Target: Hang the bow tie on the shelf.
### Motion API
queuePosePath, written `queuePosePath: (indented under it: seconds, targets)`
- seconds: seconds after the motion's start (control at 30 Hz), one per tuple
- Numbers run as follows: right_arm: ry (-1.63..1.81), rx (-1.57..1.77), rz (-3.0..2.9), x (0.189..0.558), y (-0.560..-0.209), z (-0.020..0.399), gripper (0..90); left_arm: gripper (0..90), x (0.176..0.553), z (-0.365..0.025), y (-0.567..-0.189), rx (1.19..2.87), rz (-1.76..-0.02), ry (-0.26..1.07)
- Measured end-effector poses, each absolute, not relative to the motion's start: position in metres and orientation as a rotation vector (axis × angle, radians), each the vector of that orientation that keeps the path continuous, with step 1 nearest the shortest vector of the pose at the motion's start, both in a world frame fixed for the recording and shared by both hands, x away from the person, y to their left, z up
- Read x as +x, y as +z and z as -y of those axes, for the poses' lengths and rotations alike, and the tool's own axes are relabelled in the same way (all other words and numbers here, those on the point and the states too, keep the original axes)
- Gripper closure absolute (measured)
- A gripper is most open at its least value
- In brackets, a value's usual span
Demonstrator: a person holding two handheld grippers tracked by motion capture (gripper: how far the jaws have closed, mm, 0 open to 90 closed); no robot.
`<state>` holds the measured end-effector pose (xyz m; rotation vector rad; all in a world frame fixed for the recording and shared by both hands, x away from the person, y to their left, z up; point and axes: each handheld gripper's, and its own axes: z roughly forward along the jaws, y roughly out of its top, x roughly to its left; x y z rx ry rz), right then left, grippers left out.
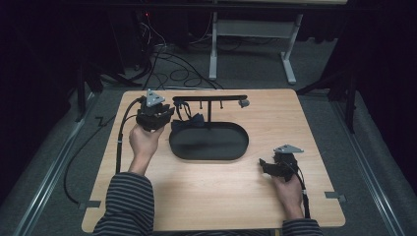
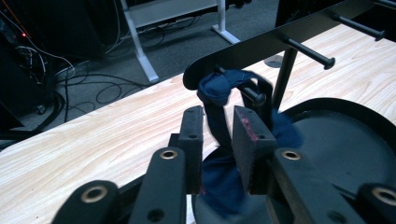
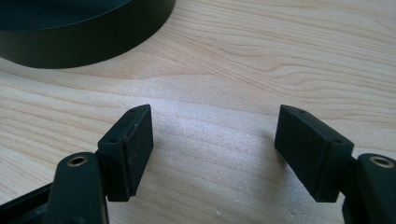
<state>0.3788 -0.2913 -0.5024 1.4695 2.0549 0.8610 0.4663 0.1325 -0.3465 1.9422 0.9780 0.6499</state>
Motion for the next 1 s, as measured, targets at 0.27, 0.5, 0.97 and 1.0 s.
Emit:
queuePosePath:
  seconds: [0.27,0.5,0.97,1.0]
  targets:
    - [0.861,1.469,-2.055,0.379,-0.502,0.291,29.3,67.9,0.457,-0.140,-0.341,1.927,-0.970,0.626]
    - [0.861,1.469,-2.056,0.379,-0.502,0.291,29.2,63.5,0.451,-0.148,-0.342,1.918,-0.978,0.612]
    - [0.861,1.468,-2.057,0.378,-0.502,0.291,29.1,59.2,0.434,-0.162,-0.338,1.891,-0.966,0.589]
    - [0.861,1.468,-2.057,0.378,-0.502,0.291,29.1,59.1,0.433,-0.162,-0.338,1.887,-0.966,0.587]
